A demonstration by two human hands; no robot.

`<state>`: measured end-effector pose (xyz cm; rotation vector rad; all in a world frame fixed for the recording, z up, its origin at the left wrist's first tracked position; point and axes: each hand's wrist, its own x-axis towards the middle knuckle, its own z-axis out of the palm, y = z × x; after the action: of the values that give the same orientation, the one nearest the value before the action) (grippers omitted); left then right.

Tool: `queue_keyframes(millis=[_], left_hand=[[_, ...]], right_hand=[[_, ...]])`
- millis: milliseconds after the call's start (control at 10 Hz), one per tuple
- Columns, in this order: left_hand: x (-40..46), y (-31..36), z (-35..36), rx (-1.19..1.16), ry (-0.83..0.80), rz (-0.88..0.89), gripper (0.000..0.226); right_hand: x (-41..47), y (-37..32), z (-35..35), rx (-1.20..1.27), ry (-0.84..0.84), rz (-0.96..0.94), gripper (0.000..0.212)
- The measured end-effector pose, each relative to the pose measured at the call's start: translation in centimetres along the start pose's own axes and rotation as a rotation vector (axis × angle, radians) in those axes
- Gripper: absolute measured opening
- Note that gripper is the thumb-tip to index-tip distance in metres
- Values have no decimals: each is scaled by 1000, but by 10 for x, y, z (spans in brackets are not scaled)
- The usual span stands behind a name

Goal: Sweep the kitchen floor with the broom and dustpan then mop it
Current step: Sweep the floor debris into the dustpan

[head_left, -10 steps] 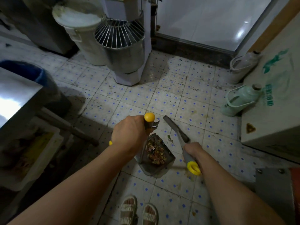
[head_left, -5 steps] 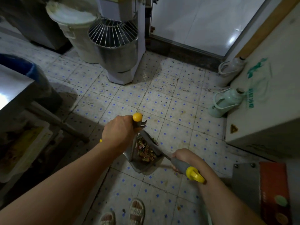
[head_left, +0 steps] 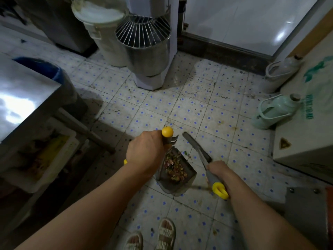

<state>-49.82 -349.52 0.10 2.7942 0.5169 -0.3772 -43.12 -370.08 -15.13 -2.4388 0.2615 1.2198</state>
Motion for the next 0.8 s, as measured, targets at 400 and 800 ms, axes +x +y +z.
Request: queue_keyframes(millis=[400, 800], left_hand=[[-12, -21, 4, -62, 4, 38, 30], [-31, -45, 3, -76, -9, 56, 34]], right_hand=[[-71, -1, 16, -153, -174, -27, 35], [-82, 13, 41, 125, 27, 188, 30]])
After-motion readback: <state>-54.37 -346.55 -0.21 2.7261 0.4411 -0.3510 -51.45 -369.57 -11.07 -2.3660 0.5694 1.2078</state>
